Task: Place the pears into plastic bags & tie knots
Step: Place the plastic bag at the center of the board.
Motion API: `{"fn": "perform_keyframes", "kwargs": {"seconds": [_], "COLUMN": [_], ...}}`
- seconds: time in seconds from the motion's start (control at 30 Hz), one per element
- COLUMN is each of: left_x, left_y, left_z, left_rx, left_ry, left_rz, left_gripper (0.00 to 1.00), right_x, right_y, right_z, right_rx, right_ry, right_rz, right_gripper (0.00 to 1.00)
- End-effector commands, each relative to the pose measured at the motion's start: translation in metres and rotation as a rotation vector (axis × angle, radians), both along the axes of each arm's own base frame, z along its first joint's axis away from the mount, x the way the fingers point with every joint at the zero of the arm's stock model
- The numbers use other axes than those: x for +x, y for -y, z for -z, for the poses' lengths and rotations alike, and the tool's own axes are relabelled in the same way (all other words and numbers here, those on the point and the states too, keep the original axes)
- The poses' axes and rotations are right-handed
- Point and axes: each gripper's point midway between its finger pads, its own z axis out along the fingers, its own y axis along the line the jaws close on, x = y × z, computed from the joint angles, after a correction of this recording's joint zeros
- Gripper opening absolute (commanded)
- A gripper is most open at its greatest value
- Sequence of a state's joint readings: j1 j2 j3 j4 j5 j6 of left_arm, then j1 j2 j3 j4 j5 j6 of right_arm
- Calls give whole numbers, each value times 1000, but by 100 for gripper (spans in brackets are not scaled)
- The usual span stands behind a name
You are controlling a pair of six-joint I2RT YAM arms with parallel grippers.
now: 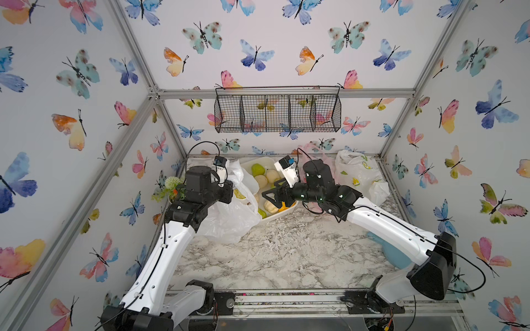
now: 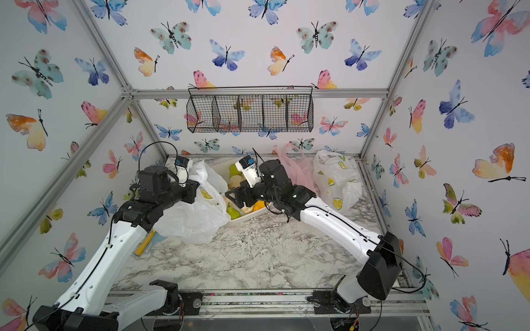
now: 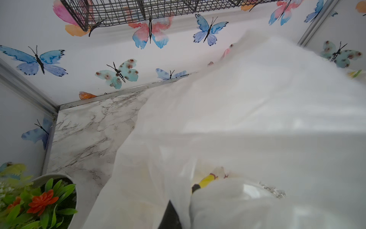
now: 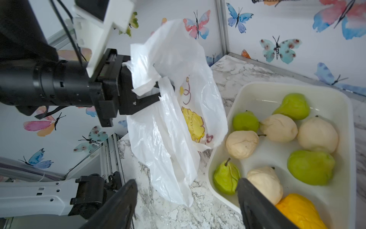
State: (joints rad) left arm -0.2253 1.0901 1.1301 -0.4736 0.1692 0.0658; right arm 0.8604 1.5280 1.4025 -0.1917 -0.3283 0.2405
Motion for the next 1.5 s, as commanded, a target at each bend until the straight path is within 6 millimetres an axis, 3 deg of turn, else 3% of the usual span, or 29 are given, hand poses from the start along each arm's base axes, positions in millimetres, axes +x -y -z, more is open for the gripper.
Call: {"fn": "perform_keyframes", "kwargs": {"seconds": [0.0, 0.23, 0.3, 0.4, 0.5, 0.57, 0.73, 0.8, 0.93, 1.07, 1.2, 1.37, 1.43, 1.47], "left_x": [-4, -6, -5, -4, -3, -3, 1, 3, 0, 5, 7, -22, -19, -12], "left_y": [16, 22, 22, 18, 7, 2, 1, -3, -4, -23, -50, -14, -26, -41], "left_z": [-17, -12, -8, -3, -8, -11, -1, 2, -10, -14, -37, -89, -87, -73], "left_rx": [-95, -136, -140, -134, -132, -136, -126, -118, -133, -133, -229, -394, -357, -304], "left_ry": [23, -8, -20, -30, -11, -2, -39, -47, -17, 10, 63, 163, 180, 158], "left_rz": [83, 110, 108, 91, 49, 29, 21, -6, -8, -92, -196, 36, -35, -122], "left_gripper": [13, 12, 12, 16, 42, 49, 50, 65, 79, 79, 83, 94, 97, 98], "right_x": [7, 27, 36, 47, 50, 45, 31, 32, 33, 30, 30, 30, 31, 31], "right_y": [-25, -72, -78, -74, -59, -53, -50, -46, -40, -36, -32, -30, -29, -28], "right_z": [19, 42, 44, 42, 45, 44, 32, 27, 29, 31, 37, 41, 41, 40], "right_rx": [-38, -24, -14, 18, 24, 29, 95, 122, 159, 187, 185, 185, 188, 192], "right_ry": [56, 70, 59, 59, 59, 53, 14, -7, -60, -95, -107, -108, -106, -104], "right_rz": [-38, -44, -8, 72, 142, 143, 111, 128, 144, 147, 156, 156, 157, 157], "right_gripper": [82, 79, 73, 29, 5, 3, 3, 3, 3, 3, 3, 3, 3, 3]}}
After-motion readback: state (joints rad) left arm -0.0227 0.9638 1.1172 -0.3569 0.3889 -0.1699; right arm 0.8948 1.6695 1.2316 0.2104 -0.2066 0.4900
